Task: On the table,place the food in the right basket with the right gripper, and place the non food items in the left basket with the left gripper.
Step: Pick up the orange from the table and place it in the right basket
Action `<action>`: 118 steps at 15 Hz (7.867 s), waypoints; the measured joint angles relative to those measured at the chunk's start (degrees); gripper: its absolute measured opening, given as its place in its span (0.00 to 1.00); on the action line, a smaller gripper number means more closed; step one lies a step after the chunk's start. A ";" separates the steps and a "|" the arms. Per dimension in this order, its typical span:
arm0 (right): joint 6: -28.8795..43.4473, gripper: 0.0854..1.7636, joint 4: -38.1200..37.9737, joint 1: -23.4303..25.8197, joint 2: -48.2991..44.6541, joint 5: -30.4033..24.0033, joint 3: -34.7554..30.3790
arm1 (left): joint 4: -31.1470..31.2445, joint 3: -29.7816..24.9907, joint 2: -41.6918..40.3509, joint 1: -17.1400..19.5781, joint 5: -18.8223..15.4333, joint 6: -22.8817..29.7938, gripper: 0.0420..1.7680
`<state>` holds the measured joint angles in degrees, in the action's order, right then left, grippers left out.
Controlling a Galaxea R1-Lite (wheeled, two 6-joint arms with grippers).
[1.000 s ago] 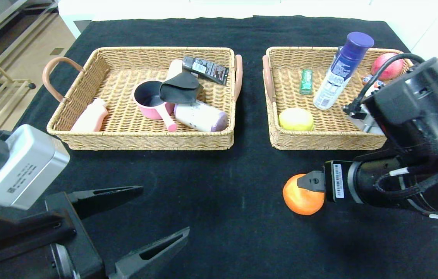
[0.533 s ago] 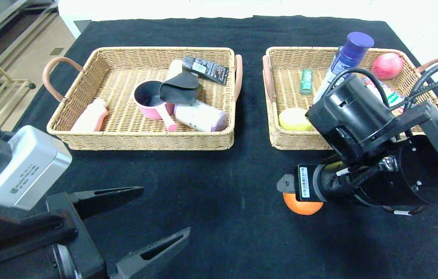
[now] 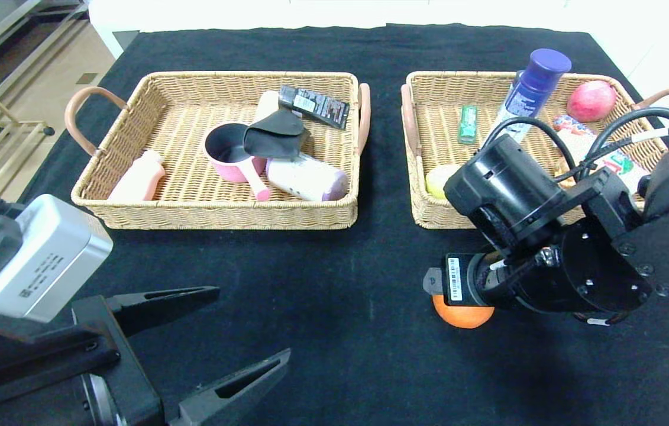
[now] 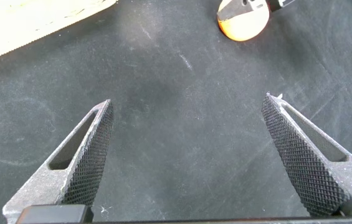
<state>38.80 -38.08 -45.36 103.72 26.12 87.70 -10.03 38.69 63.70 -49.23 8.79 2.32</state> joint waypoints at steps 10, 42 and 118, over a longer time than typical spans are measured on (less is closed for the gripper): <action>0.02 0.97 -0.04 -0.33 1.44 0.02 -0.16 | 0.00 -0.24 0.50 0.77 -0.09 0.02 0.97; -3.94 0.67 -0.30 -1.18 -5.99 0.52 -0.79 | 0.00 -0.55 -0.44 0.78 -1.74 -0.09 0.97; -41.47 0.96 29.79 20.39 -35.41 -21.92 -31.70 | -0.02 -0.60 -1.63 8.33 4.90 -0.23 0.97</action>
<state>-2.67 -8.29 -24.97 68.30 4.21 56.00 -10.06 38.10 62.06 -40.90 13.69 2.08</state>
